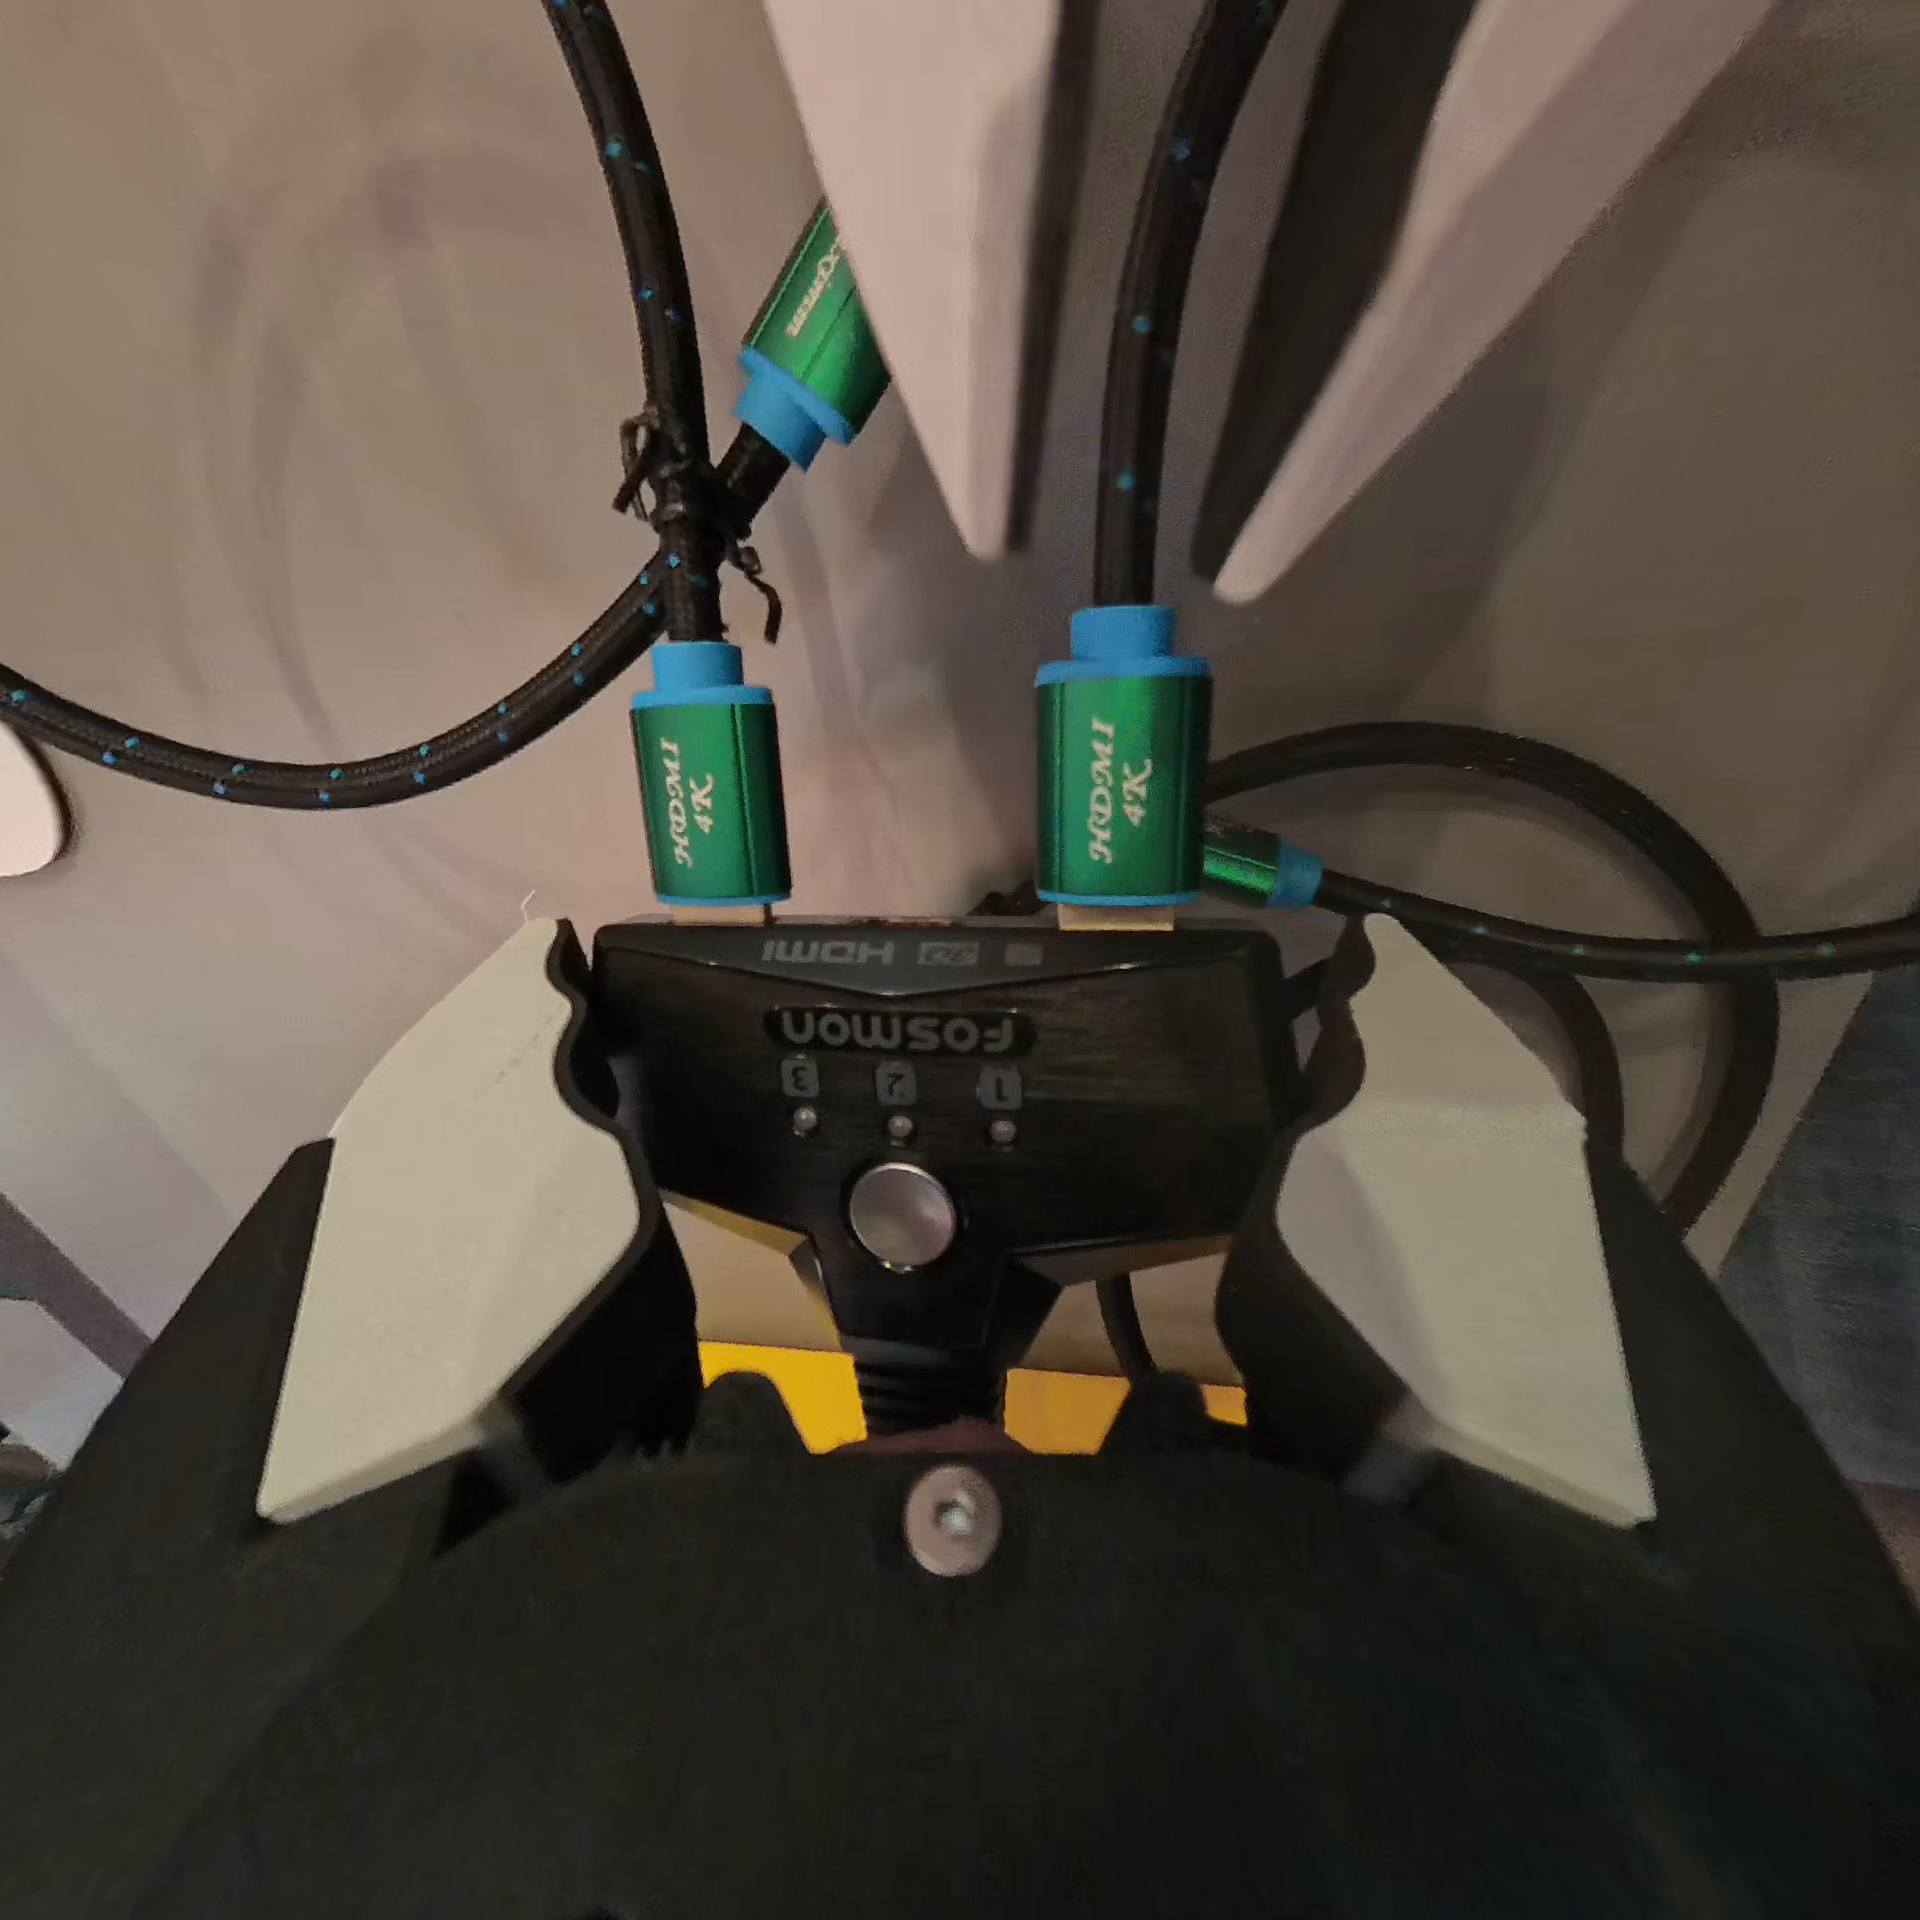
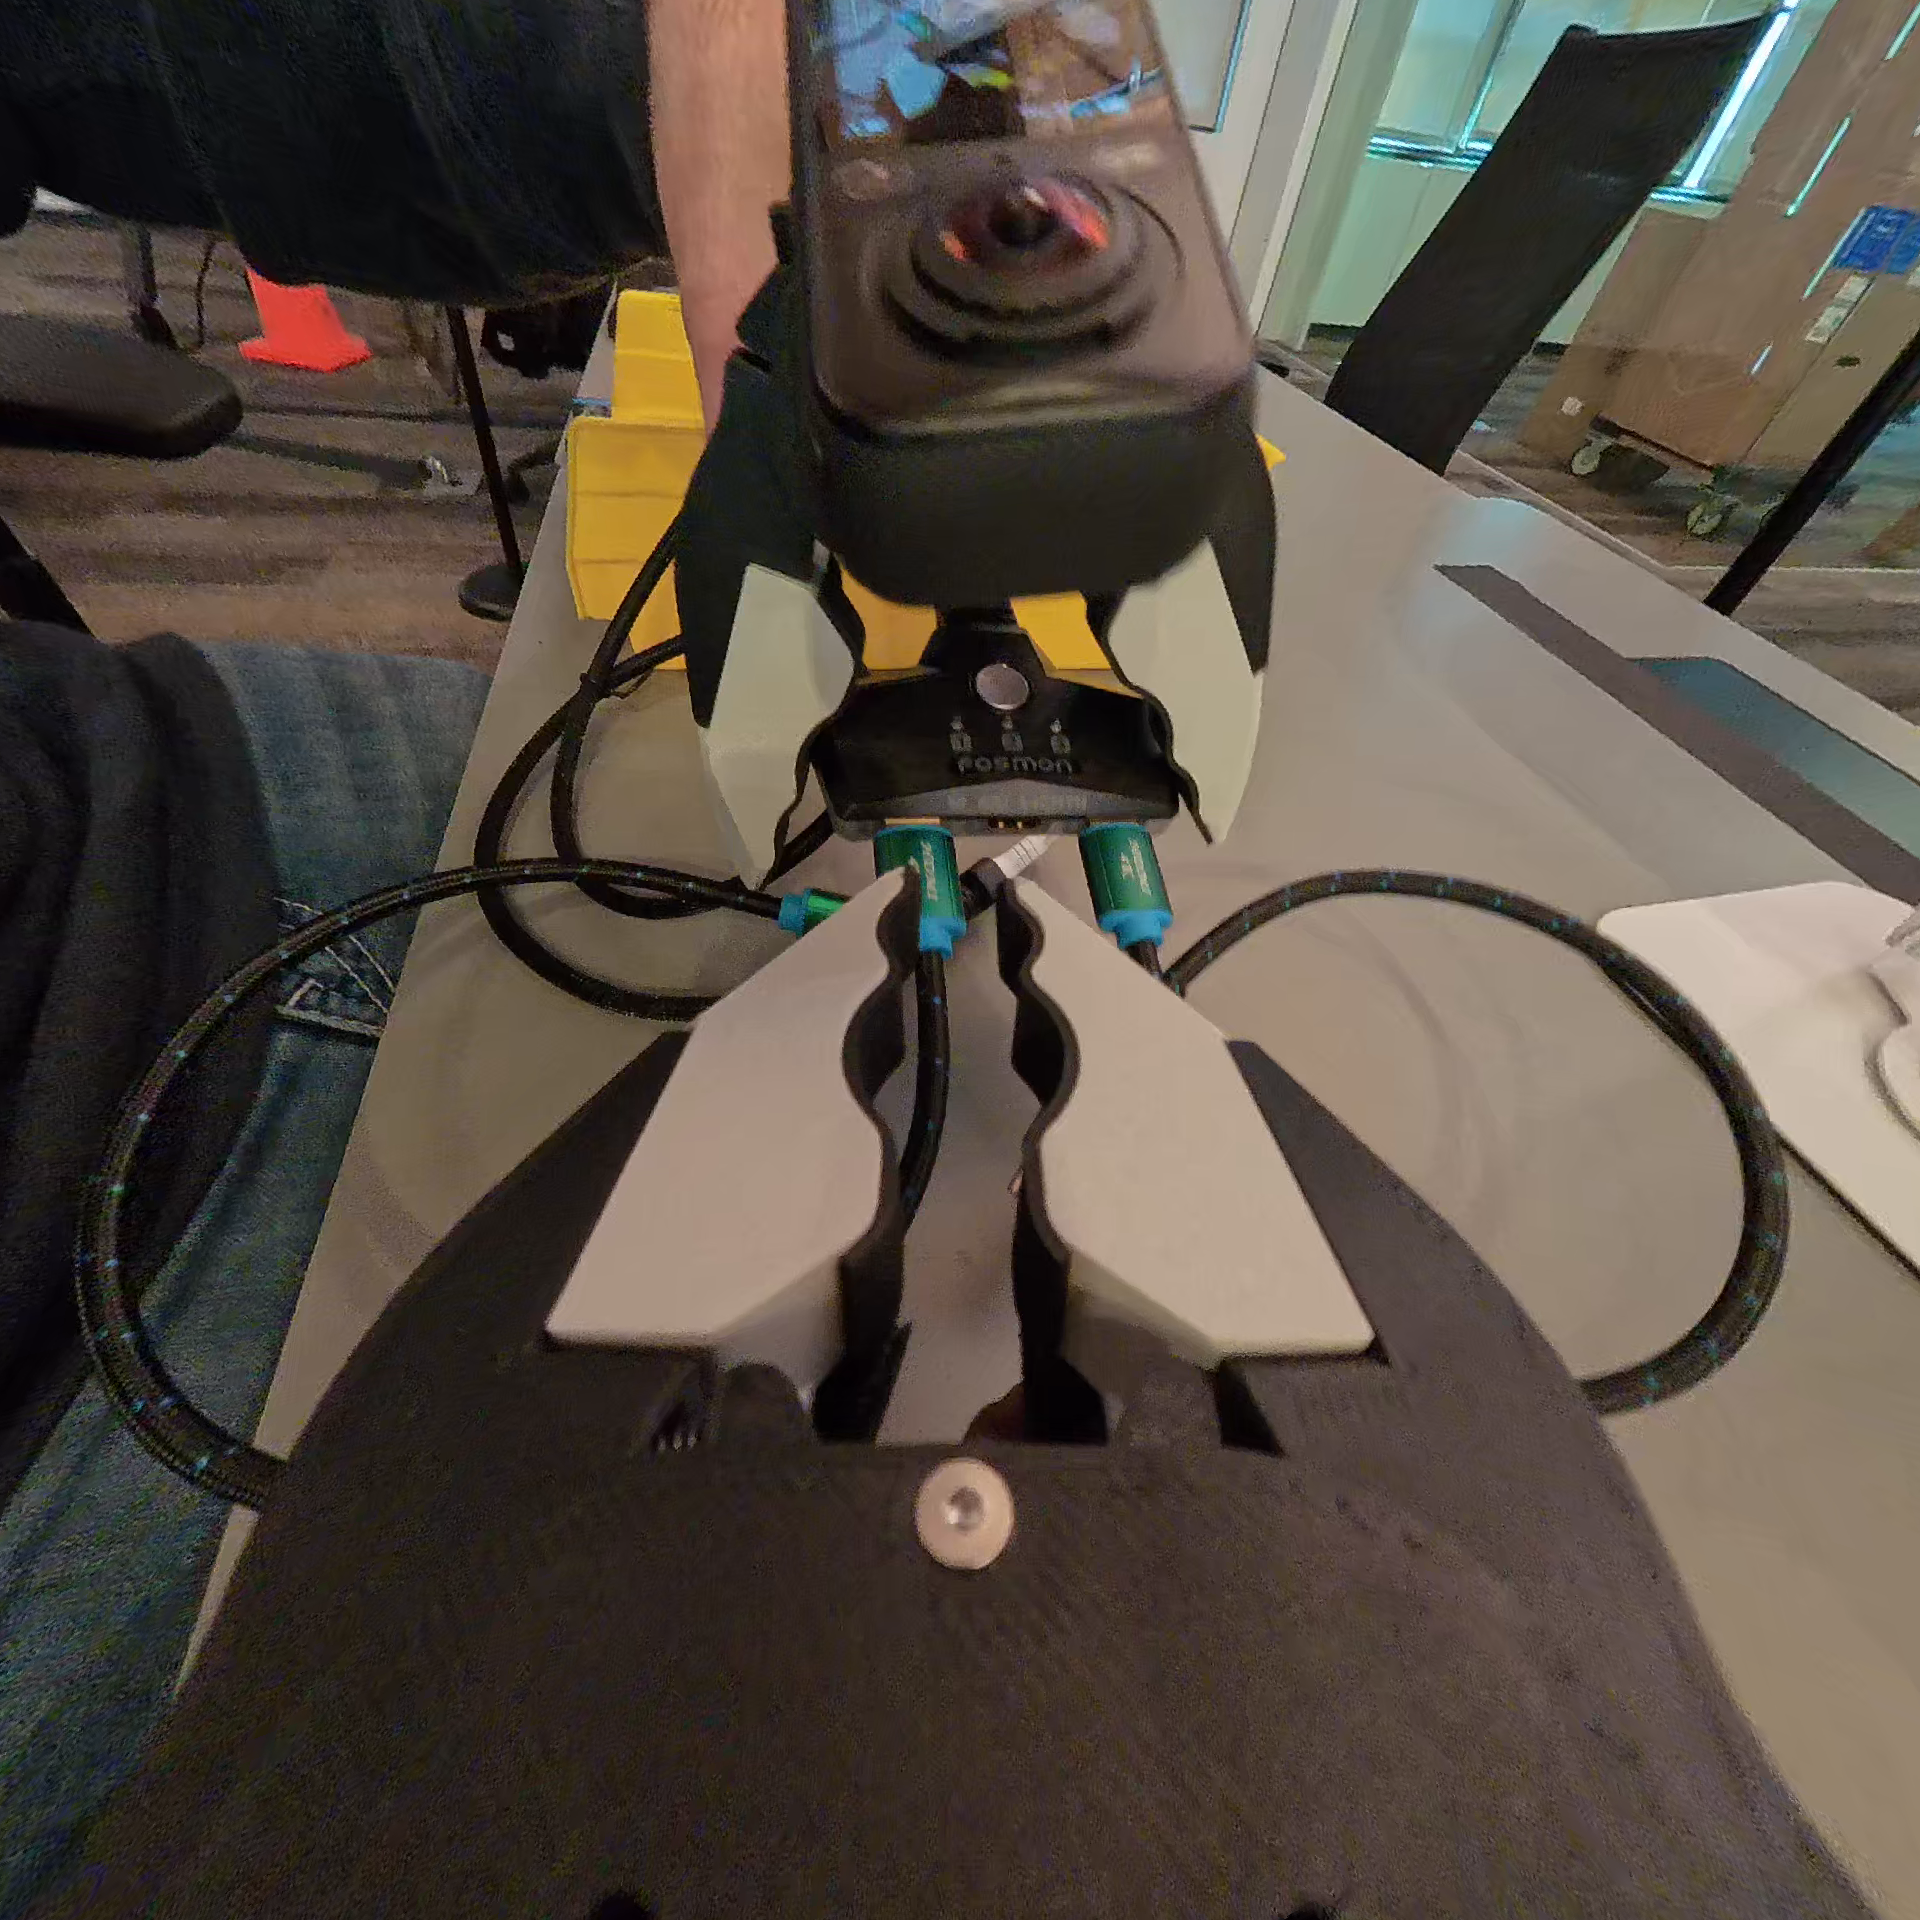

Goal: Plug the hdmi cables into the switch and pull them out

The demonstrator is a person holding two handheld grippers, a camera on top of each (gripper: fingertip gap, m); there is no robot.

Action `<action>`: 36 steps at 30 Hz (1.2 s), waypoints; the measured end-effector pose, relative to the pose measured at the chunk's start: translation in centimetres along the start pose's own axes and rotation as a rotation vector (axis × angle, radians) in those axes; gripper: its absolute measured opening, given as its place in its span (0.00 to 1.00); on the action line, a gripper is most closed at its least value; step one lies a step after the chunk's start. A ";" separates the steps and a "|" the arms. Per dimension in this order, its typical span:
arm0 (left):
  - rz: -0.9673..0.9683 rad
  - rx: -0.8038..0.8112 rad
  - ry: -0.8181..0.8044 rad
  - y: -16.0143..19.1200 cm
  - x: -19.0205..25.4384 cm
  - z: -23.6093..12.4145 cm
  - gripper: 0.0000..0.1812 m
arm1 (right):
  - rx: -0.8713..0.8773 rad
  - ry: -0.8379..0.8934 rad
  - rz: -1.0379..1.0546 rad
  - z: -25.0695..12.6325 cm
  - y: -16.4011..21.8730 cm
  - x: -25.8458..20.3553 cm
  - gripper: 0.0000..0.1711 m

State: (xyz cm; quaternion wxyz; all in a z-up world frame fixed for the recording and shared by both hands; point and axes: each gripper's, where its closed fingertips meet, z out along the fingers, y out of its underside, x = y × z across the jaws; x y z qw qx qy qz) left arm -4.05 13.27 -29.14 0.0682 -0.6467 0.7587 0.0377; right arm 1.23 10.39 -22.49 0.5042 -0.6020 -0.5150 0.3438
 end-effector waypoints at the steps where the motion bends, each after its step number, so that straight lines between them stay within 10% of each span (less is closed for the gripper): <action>1: -0.002 0.006 -0.006 0.0 -0.1 -0.2 0.71 | 0.009 0.003 0.016 -0.3 0.0 0.2 0.08; 12: -0.100 0.235 0.028 -1.2 -1.1 -3.9 0.71 | 0.186 0.205 0.316 -5.6 -0.1 5.4 0.05; 36: -0.107 0.414 0.085 -3.8 -0.2 -5.9 0.71 | 0.359 -0.084 0.243 0.9 -5.6 0.0 0.12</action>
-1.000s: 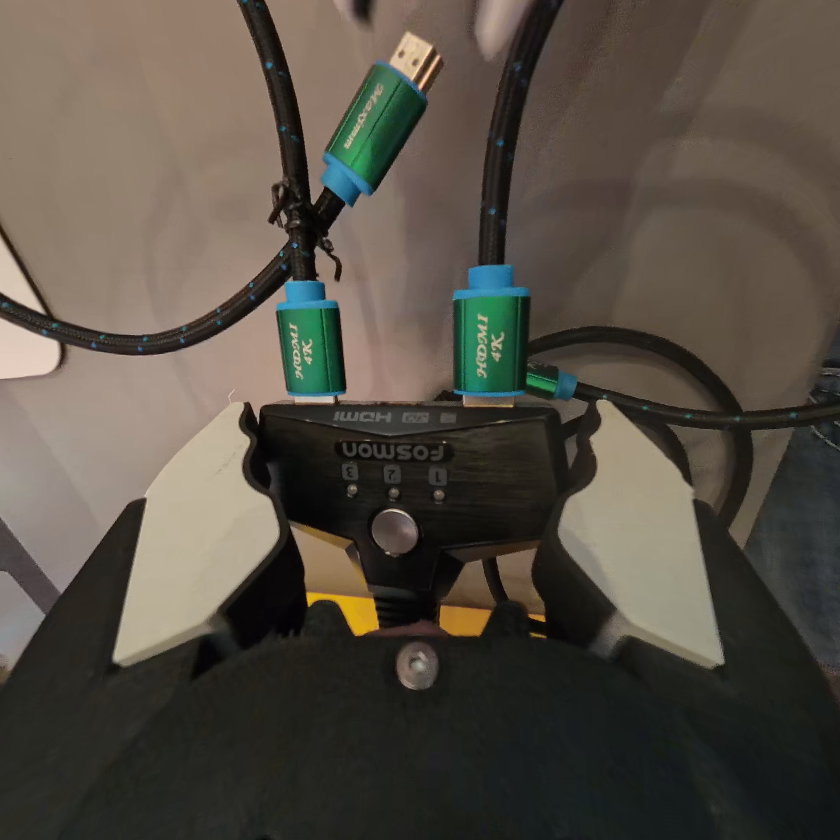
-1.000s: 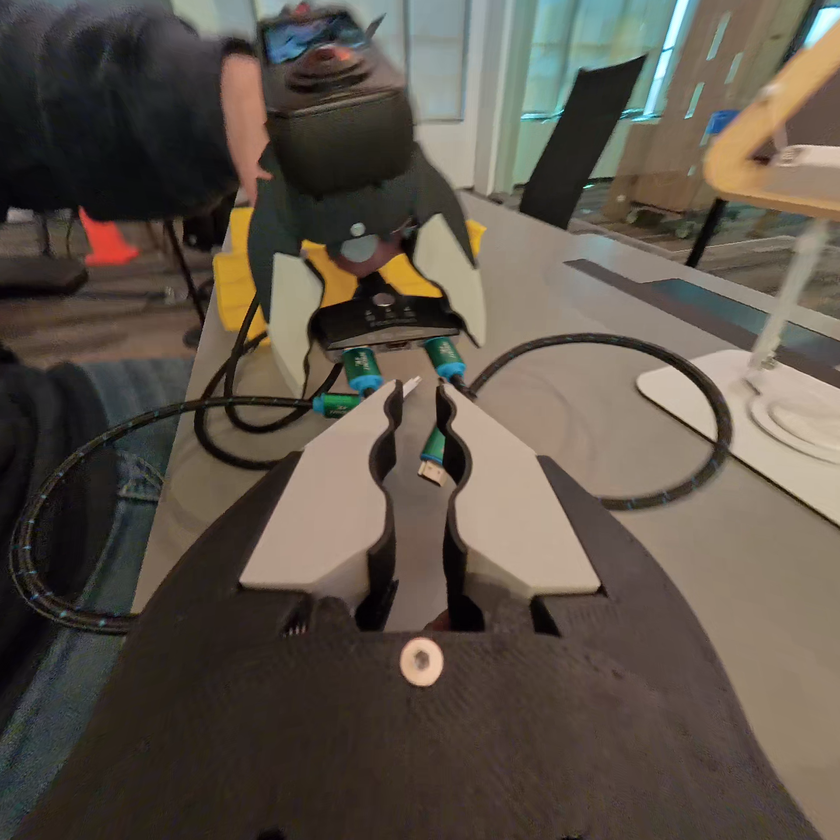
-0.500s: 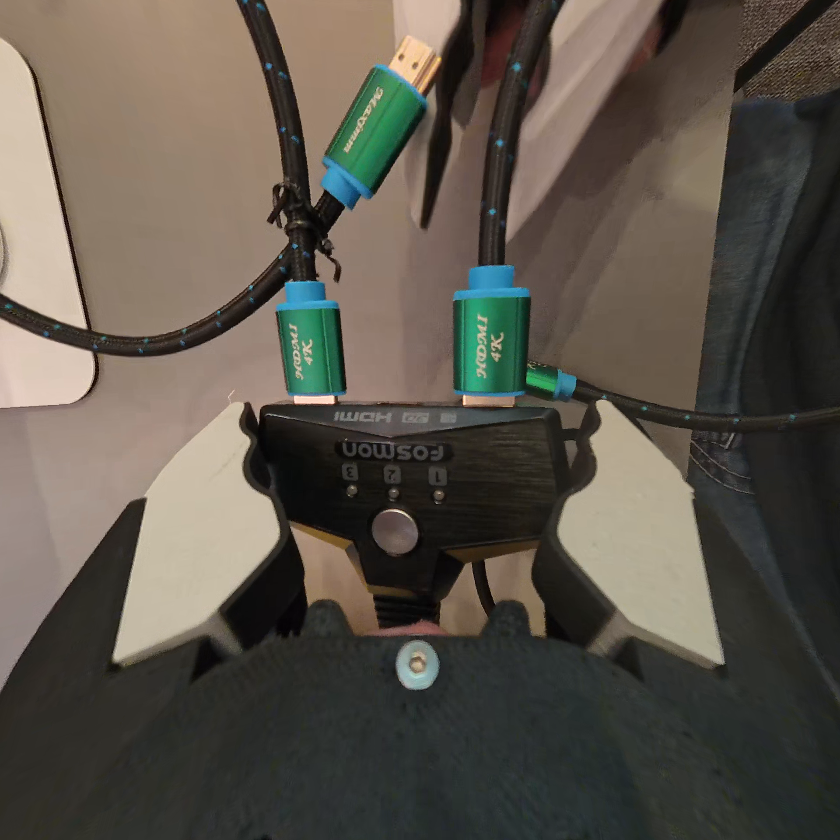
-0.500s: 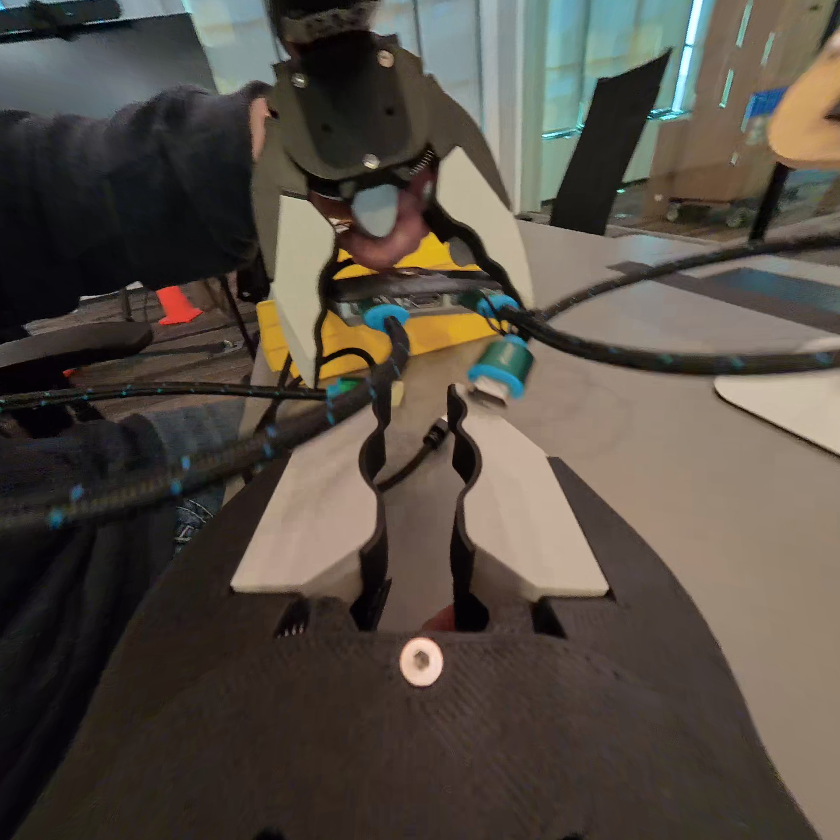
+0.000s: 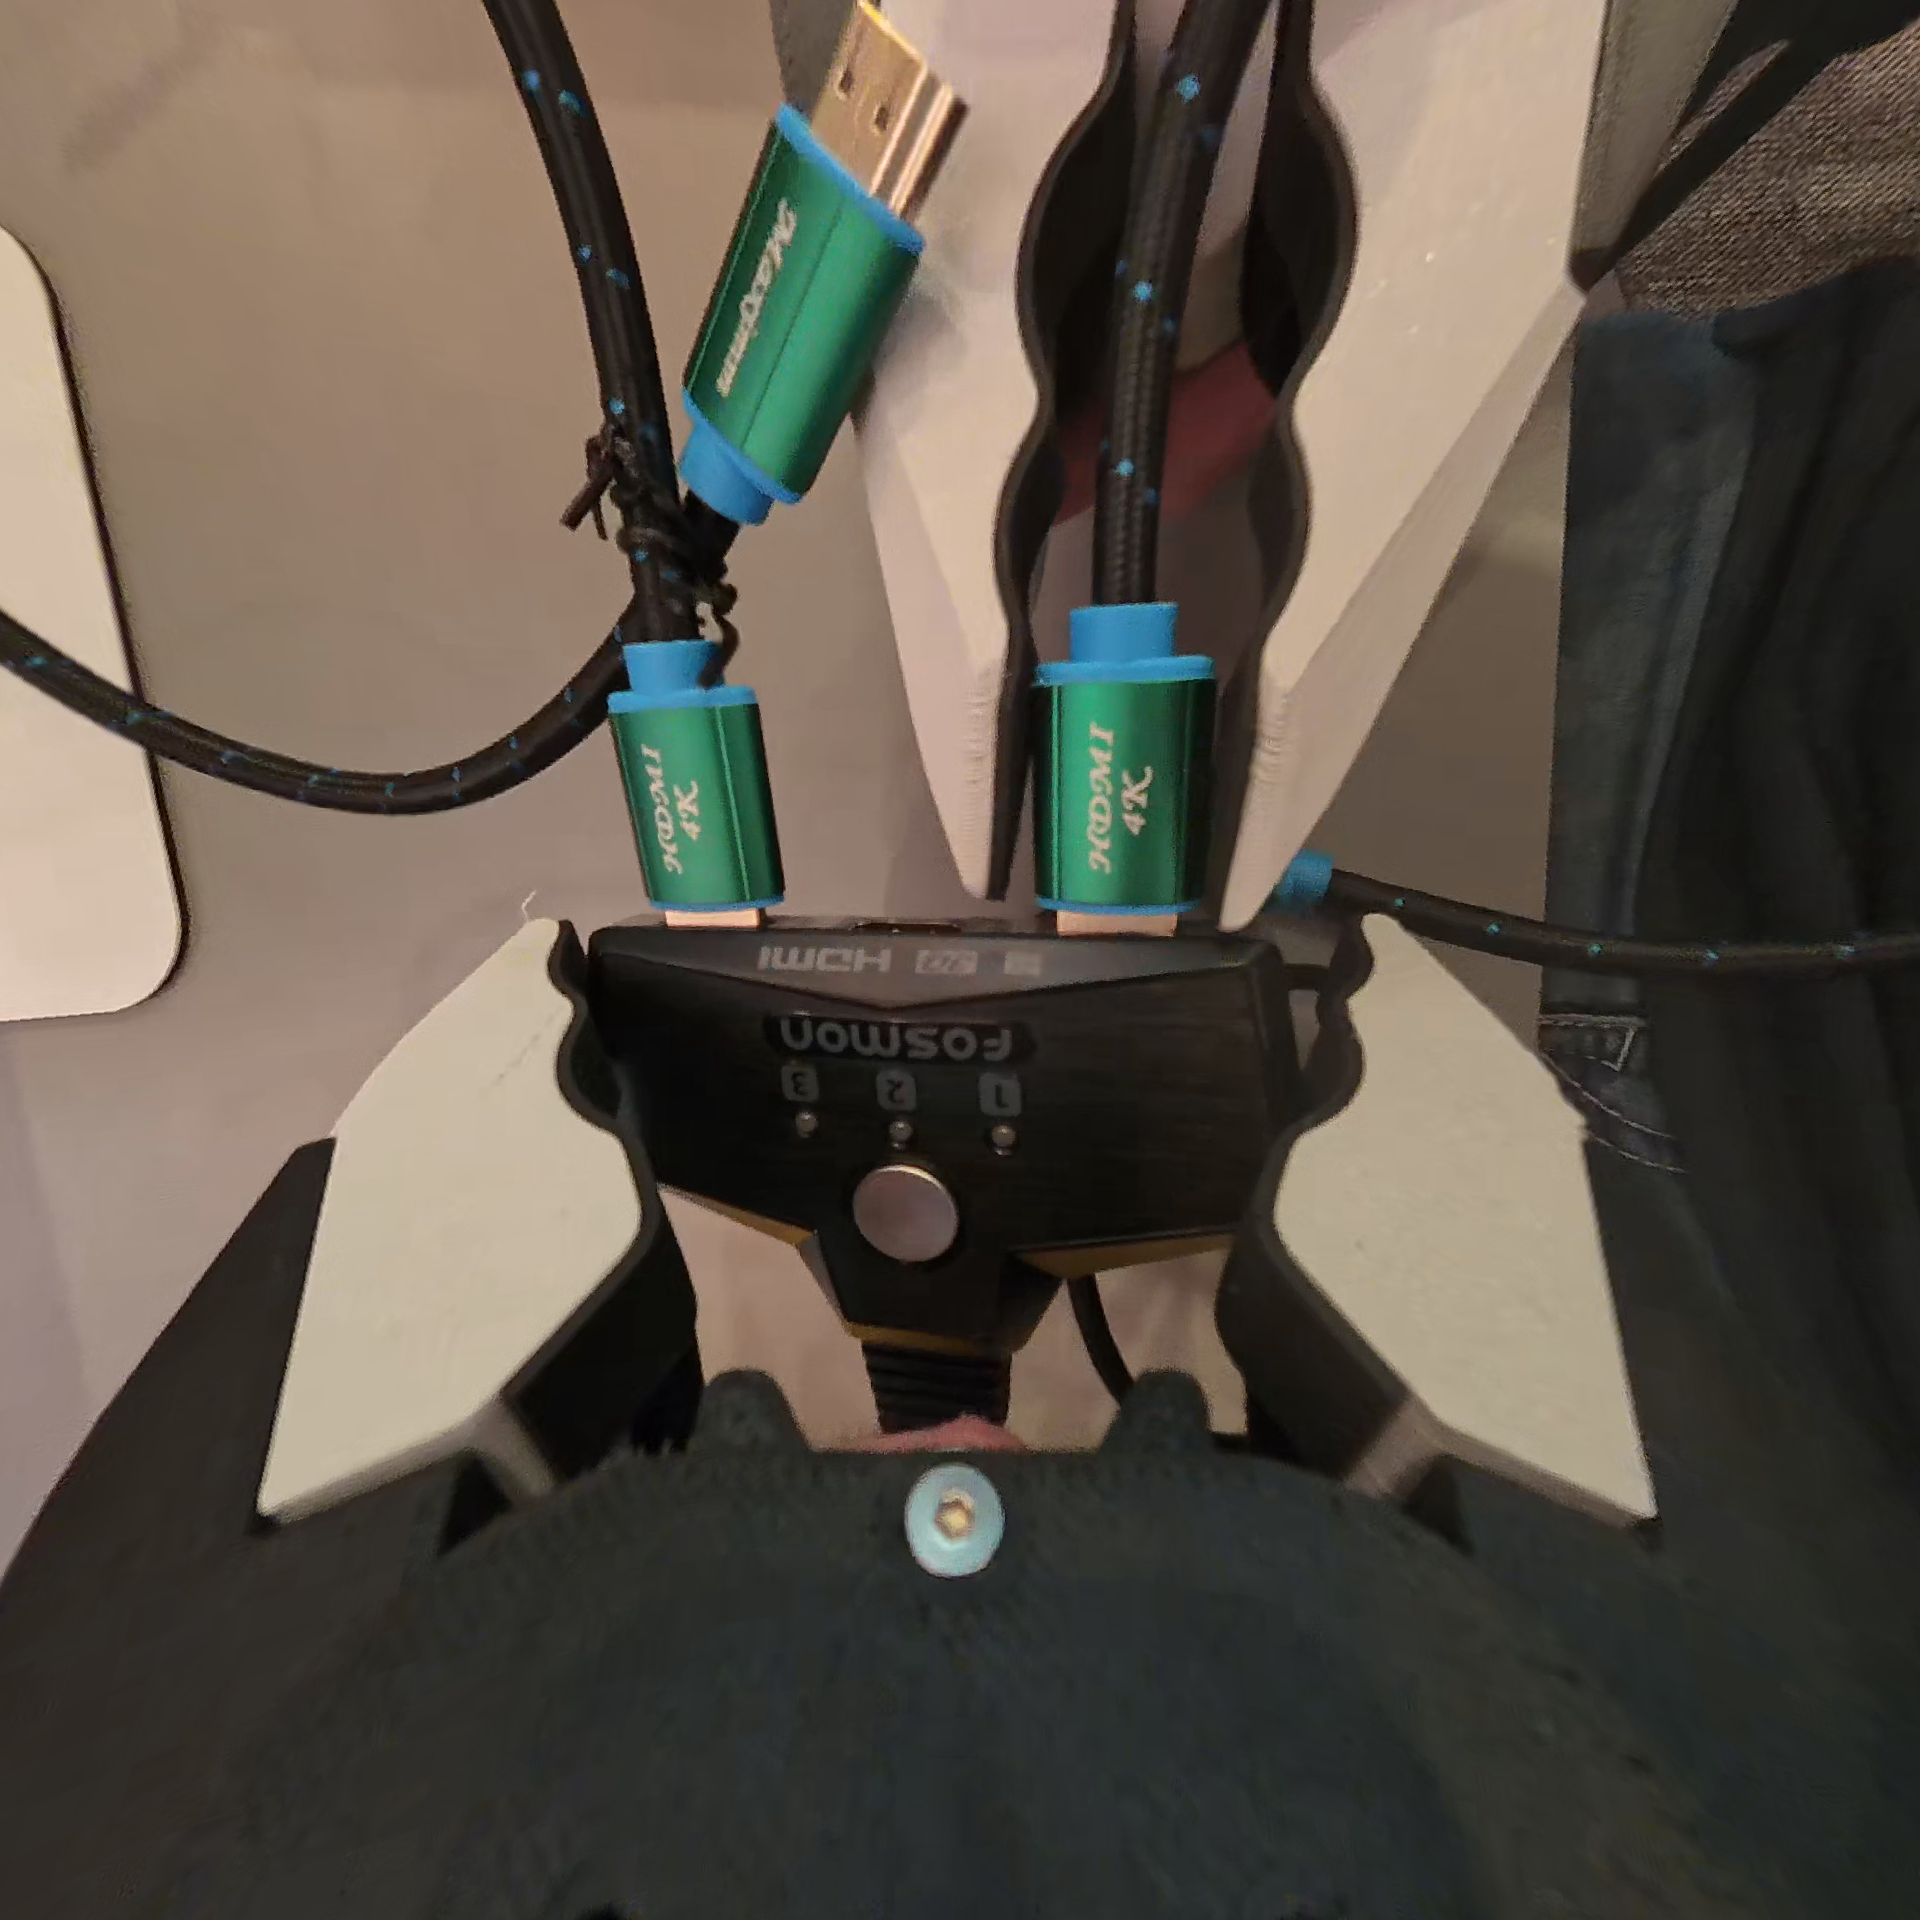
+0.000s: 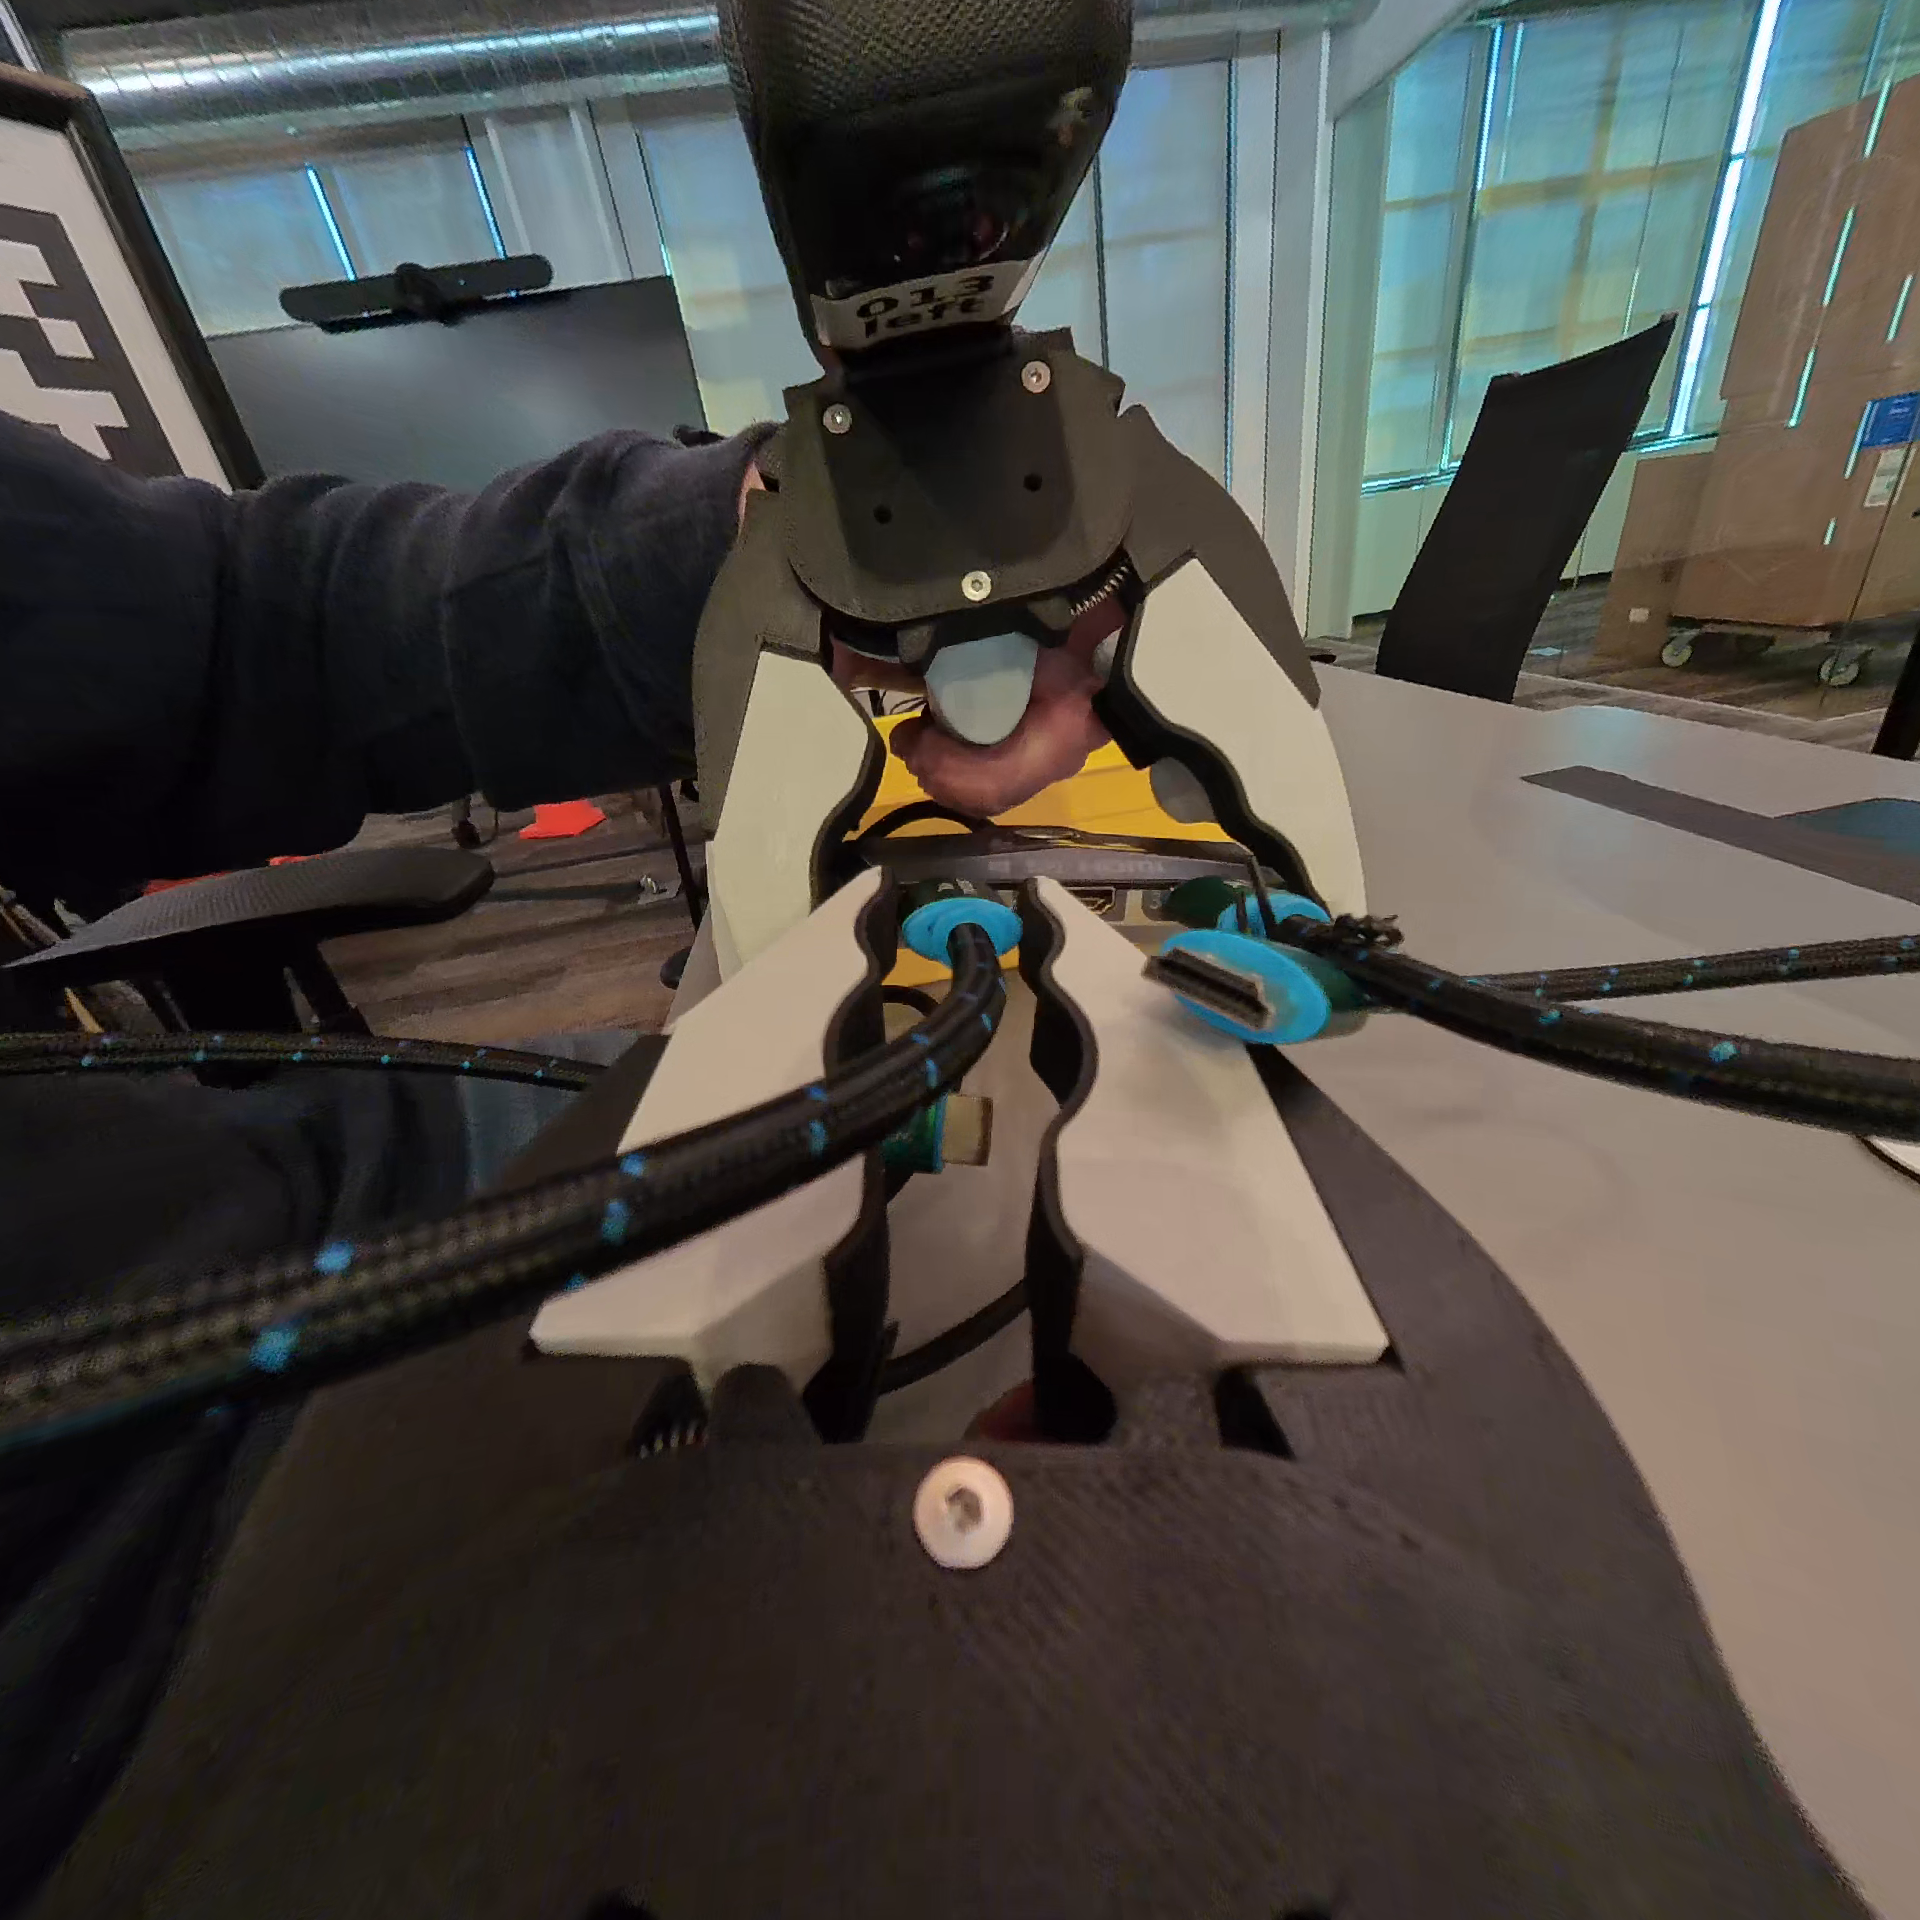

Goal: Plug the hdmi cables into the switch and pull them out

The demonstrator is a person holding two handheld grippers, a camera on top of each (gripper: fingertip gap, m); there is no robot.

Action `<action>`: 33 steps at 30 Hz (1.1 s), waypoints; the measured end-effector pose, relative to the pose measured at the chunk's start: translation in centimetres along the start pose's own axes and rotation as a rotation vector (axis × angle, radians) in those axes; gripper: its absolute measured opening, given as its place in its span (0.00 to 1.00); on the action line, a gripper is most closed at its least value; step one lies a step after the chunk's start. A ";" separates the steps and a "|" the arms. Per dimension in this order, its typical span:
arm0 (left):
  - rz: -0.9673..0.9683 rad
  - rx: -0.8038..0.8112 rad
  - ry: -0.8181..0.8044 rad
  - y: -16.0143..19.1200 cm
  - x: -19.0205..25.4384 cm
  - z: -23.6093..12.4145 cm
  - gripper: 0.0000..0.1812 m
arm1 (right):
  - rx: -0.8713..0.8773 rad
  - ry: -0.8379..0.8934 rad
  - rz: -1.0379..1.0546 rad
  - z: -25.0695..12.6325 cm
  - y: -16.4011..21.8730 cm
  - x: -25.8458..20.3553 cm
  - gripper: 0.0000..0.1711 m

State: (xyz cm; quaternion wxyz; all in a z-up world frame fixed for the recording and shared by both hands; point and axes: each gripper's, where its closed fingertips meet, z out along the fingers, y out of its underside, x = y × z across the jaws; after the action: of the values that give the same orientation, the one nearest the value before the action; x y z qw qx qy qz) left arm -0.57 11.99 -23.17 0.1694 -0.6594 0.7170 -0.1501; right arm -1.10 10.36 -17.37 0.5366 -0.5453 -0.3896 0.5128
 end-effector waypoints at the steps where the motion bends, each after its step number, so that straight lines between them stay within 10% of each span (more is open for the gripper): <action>1: 0.003 -0.007 -0.005 0.1 -0.1 0.1 0.71 | -0.008 -0.005 0.000 0.0 0.1 0.0 0.12; 33: 0.077 -0.005 -0.086 -0.8 -0.2 -0.2 0.71 | -0.028 0.025 -0.190 -0.7 -0.5 -0.4 0.11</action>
State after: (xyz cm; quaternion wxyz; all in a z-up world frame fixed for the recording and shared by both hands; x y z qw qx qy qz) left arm 0.06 12.13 -22.66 0.2042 -0.6374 0.7343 -0.1130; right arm -0.41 9.89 -16.87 0.5799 -0.5196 -0.4401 0.4472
